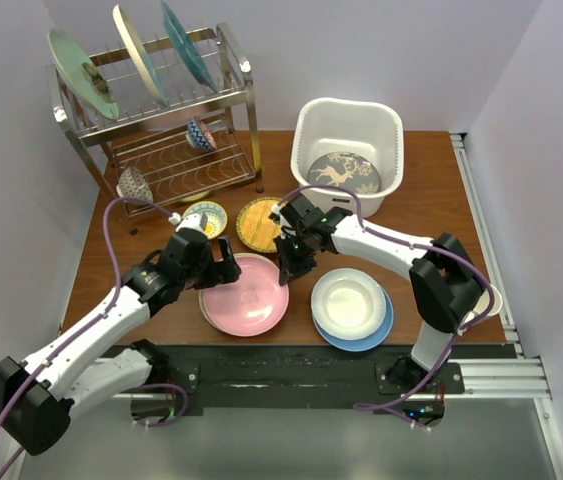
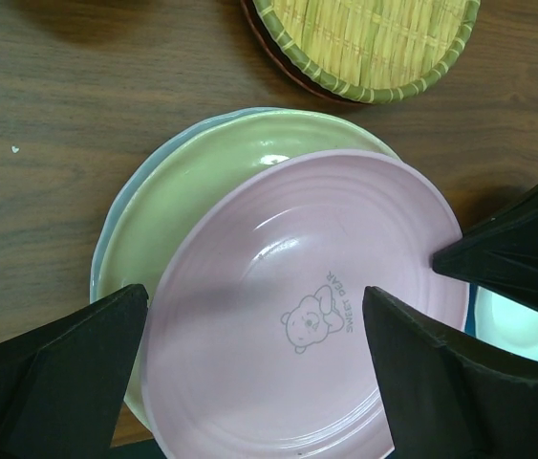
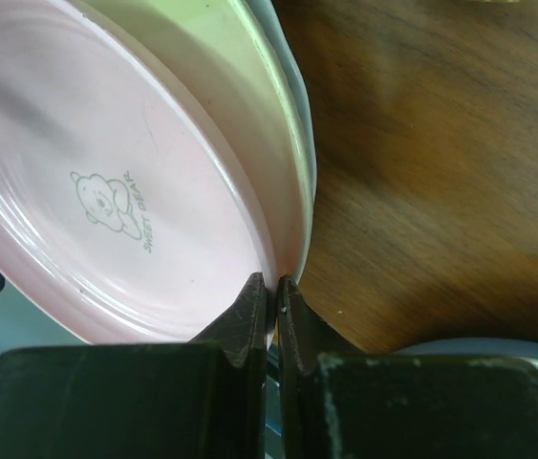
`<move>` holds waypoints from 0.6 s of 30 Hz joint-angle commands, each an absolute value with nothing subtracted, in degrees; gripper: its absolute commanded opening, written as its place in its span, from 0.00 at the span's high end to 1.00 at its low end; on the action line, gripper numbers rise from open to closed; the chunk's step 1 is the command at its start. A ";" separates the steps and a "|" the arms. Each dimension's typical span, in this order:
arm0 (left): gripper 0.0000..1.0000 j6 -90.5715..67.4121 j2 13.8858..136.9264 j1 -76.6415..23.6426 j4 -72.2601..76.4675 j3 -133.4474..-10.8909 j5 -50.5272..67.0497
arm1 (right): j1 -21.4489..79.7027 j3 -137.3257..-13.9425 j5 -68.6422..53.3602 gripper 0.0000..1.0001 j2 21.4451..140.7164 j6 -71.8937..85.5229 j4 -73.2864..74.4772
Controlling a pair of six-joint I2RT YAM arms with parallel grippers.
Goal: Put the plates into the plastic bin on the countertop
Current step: Pick up the plate at the center of the board.
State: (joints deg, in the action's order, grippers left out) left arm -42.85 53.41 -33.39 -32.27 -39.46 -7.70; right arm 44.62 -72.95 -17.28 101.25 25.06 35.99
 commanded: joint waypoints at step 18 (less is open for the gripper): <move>0.00 -43.77 47.37 -33.05 -31.47 -37.35 -9.84 | 40.96 -77.17 -12.57 1.00 95.89 26.81 37.00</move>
